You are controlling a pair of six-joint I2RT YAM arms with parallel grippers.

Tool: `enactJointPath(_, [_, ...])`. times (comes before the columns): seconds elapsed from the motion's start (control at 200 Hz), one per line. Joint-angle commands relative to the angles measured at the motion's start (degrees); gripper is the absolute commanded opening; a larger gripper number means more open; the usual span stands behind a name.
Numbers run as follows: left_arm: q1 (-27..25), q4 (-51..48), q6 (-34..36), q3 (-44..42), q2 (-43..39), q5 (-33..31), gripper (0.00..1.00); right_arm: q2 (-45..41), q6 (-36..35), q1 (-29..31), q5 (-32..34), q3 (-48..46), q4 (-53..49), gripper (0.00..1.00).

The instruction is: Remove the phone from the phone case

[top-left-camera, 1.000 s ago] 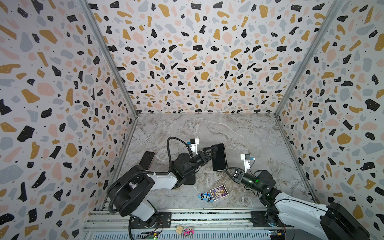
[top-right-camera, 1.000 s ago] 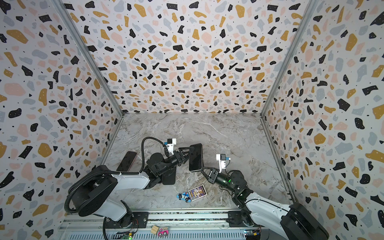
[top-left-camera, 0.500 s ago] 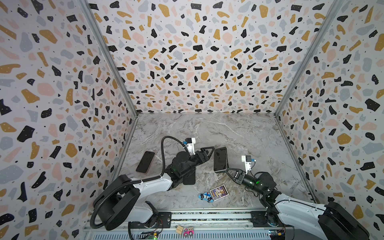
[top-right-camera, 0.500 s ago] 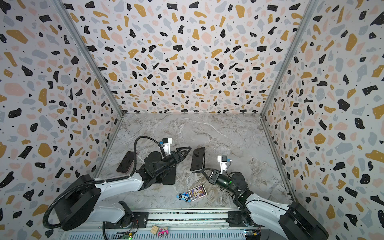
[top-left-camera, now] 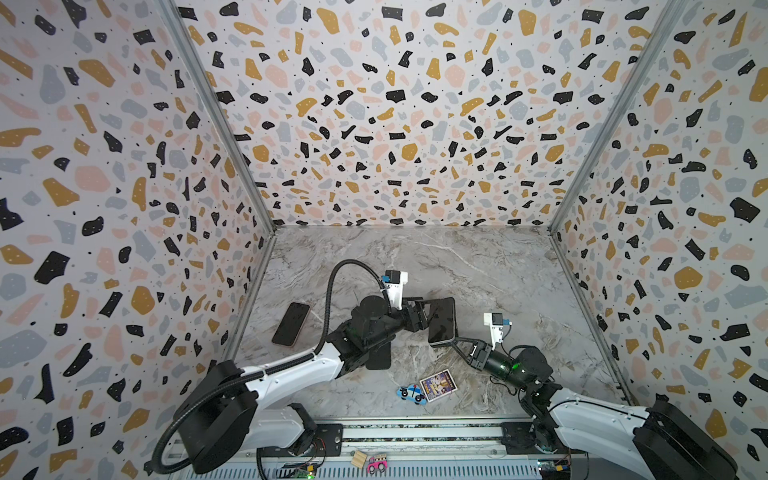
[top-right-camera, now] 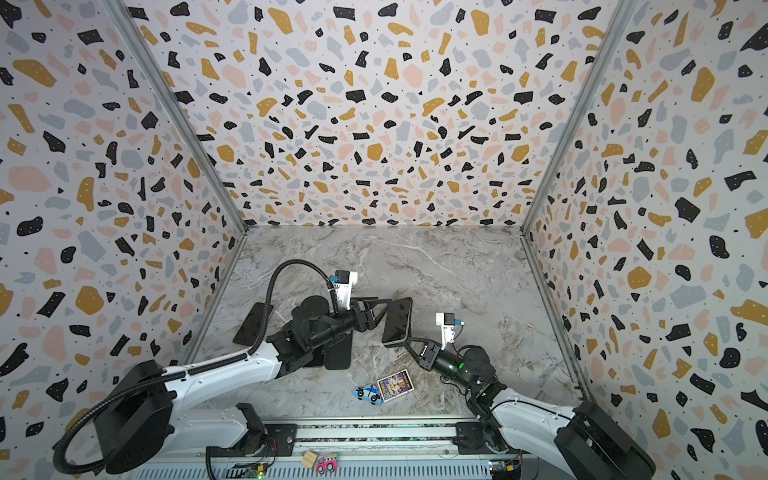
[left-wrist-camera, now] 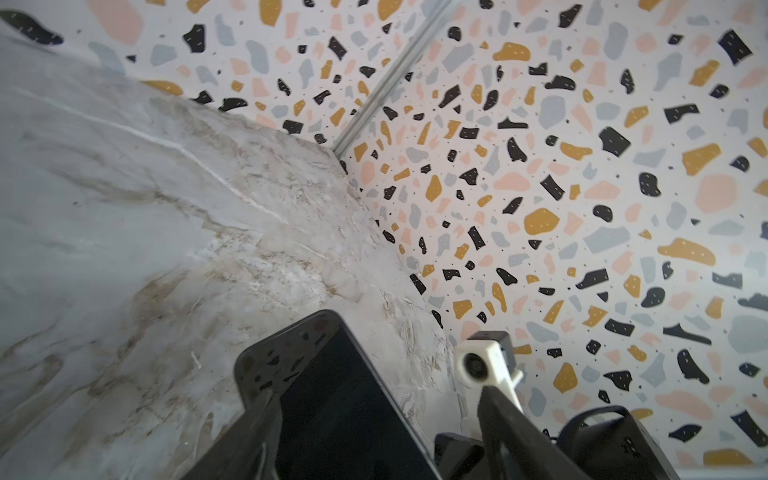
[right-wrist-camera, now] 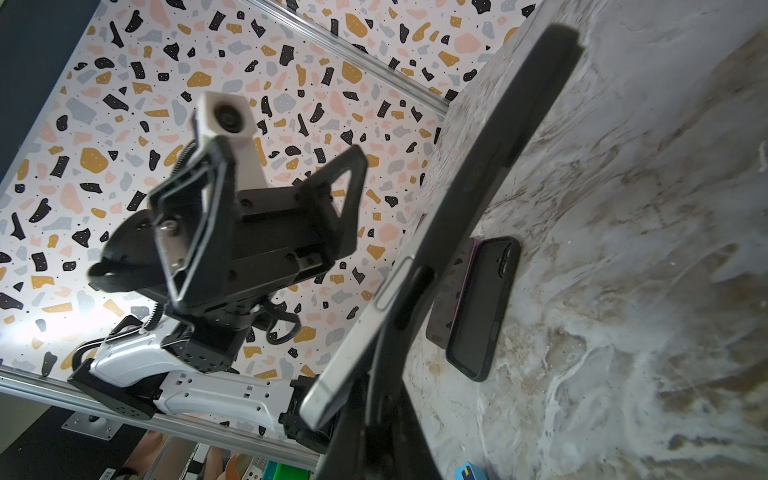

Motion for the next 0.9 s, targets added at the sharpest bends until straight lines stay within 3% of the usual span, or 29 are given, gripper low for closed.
enactJointPath(0.0, [-2.3,-9.4,16.6,2.8,-4.7,-1.8,0.77,-0.8,-0.3,-0.2,0.4,0.4,5.7,0.00])
enactJointPath(0.315, [-11.1,-16.9,38.6,1.1,-10.9,-10.7,0.76,-0.7,-0.1,-0.2,0.0,0.6,5.6,0.00])
enactJointPath(0.521, [-16.4,-17.1,49.8,-0.3,-9.4,-11.6,0.75,-0.7,0.0,-0.2,0.0,0.5,5.6,0.00])
enactJointPath(0.896, [-17.8,-20.7,54.0,4.9,-1.5,-20.2,0.71,-0.7,0.0,-0.1,-0.2,0.3,5.6,0.00])
